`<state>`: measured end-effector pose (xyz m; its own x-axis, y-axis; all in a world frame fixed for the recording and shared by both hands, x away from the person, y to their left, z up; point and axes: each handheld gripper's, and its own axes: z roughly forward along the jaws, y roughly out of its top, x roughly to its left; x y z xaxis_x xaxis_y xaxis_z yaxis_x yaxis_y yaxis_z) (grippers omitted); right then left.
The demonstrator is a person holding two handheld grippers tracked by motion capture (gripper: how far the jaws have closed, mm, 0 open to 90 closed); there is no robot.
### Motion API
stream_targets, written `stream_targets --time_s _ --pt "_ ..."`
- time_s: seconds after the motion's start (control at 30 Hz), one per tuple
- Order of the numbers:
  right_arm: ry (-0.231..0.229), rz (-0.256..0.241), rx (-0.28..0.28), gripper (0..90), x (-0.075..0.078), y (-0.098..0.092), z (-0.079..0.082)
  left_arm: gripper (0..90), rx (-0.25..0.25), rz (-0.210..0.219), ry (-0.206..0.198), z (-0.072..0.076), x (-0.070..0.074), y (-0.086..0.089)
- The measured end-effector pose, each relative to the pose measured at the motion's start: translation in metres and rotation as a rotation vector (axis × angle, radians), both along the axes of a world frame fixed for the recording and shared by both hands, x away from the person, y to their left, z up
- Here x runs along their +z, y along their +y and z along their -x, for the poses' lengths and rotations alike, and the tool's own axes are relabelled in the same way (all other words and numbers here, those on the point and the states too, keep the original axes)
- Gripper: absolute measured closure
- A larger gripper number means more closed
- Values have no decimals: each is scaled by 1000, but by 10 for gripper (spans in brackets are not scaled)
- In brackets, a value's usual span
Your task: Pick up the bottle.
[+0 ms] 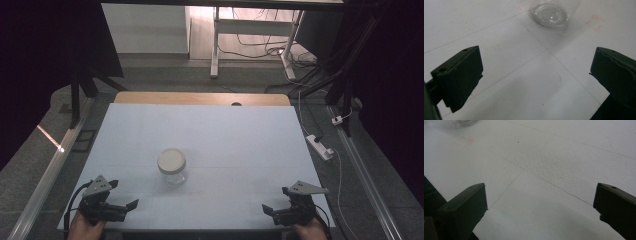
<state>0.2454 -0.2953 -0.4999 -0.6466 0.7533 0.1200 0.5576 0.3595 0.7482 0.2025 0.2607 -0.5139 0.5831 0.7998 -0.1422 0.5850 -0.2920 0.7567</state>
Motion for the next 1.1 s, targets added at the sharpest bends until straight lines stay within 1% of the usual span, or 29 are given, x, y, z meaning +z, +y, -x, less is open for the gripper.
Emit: stream_targets --time_s 0.07,0.1,0.13,0.17,0.27,0.37,0.43,0.67,0.7,0.8,0.87,1.0,1.1 --pt "1 0 2 0 0 0 0 0 -26 3 -11 -3 -1 -1" --pt "2 0 2 0 0 0 0 0 -44 5 -24 -5 -2 -3" --pt "3 0 3 0 0 0 0 0 -44 5 -24 -5 -2 -3" --pt "5 -1 3 0 0 0 0 0 -60 13 -39 -7 -2 -4" --pt "6 4 5 0 0 1 0 0 -64 45 -55 -9 -2 -6" --pt "9 3 10 0 0 1 -1 0 -62 86 -59 -11 -1 -7" --pt "9 4 12 0 0 1 -1 0 -66 94 -67 -13 -1 -9" --pt "11 7 17 0 -1 1 -1 0 -69 80 -81 -20 -2 -16" --pt "11 8 17 0 -1 1 -1 0 -79 95 -81 -22 -1 -18" --pt "12 7 16 0 -1 2 -1 0 -89 104 -78 -25 0 -22" --pt "12 10 16 0 -1 2 -1 0 -98 84 -69 -29 1 -28" --pt "13 10 16 0 -1 2 -1 0 -111 82 -59 -35 1 -32" --pt "13 9 17 0 -1 2 -1 0 -111 67 -59 -40 1 -36"
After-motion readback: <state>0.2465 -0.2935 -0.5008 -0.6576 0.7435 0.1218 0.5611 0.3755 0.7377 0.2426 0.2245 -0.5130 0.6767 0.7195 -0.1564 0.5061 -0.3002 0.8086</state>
